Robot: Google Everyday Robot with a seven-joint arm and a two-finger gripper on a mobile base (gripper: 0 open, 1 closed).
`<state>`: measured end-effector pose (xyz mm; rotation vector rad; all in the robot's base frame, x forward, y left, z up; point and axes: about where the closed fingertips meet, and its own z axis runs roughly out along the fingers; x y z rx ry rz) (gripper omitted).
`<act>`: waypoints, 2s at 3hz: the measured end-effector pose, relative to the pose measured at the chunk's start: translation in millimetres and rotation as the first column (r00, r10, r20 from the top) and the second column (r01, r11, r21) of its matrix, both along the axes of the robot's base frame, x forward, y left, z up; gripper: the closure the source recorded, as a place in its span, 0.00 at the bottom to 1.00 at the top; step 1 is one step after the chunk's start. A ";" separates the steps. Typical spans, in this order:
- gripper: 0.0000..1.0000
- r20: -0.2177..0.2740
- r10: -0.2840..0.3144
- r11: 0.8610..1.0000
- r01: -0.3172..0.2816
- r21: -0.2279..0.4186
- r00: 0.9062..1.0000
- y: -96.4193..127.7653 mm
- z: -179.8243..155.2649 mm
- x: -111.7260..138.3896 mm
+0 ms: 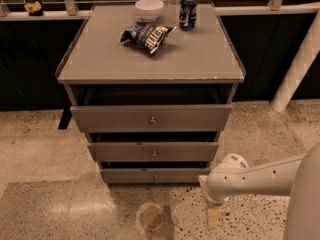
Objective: Open bottom drawer
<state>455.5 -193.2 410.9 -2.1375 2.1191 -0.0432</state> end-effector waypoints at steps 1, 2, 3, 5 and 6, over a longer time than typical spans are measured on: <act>0.00 -0.010 0.021 0.999 -0.020 0.030 1.000 0.9 -4.6 0.1; 0.00 -0.053 0.022 0.994 -0.016 0.110 0.998 4.1 -23.1 9.5; 0.00 -0.051 0.087 0.984 -0.077 0.163 0.995 4.5 -44.1 29.2; 0.00 -0.017 0.131 0.978 -0.126 0.169 0.991 6.7 -59.4 53.5; 0.00 -0.038 0.106 0.985 -0.100 0.141 0.994 3.4 -86.4 51.6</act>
Offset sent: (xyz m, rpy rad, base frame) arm 0.0315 0.0058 -0.0436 0.2012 0.0801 0.1893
